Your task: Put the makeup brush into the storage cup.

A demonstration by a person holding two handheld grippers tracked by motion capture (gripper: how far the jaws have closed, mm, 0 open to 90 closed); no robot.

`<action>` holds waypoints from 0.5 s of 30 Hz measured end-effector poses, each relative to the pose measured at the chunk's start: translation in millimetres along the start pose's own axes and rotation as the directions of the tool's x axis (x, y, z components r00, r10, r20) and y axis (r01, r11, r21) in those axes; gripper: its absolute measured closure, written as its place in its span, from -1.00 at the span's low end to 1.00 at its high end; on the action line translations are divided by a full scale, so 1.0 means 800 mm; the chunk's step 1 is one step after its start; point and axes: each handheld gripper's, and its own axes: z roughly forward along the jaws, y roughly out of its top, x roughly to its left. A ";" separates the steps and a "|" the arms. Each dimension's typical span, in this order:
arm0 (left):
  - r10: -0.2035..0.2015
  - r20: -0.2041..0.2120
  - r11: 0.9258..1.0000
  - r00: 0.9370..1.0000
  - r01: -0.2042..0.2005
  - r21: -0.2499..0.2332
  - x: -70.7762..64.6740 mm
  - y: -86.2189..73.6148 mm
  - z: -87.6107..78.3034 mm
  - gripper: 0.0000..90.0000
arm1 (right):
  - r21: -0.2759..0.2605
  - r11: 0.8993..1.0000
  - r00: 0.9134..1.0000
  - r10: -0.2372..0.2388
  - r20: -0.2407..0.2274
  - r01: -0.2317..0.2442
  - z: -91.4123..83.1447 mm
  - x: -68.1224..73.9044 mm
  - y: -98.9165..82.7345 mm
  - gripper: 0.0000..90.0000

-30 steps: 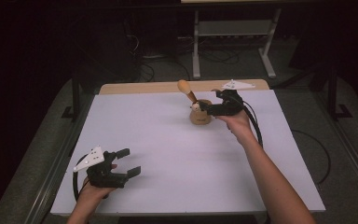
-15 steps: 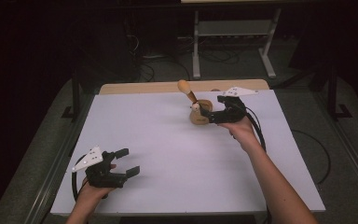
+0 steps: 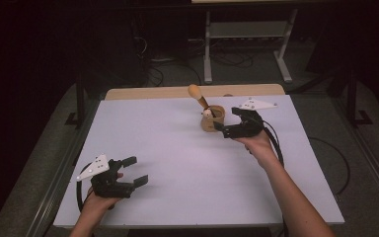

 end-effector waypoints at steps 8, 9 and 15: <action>0.009 -0.001 1.000 1.000 -0.009 0.005 0.000 0.000 -0.002 -0.72 | -0.009 1.000 1.000 0.009 0.002 -0.009 -0.021 0.004 -0.012 -0.89; 0.010 -0.002 1.000 1.000 -0.010 0.004 0.000 -0.001 -0.002 -0.72 | -0.005 1.000 1.000 0.012 0.001 -0.012 -0.024 0.005 -0.014 -0.89; 0.007 -0.005 1.000 1.000 -0.007 0.002 -0.001 -0.002 -0.004 -0.72 | -0.011 1.000 1.000 0.013 0.009 -0.013 -0.039 0.006 -0.025 -0.89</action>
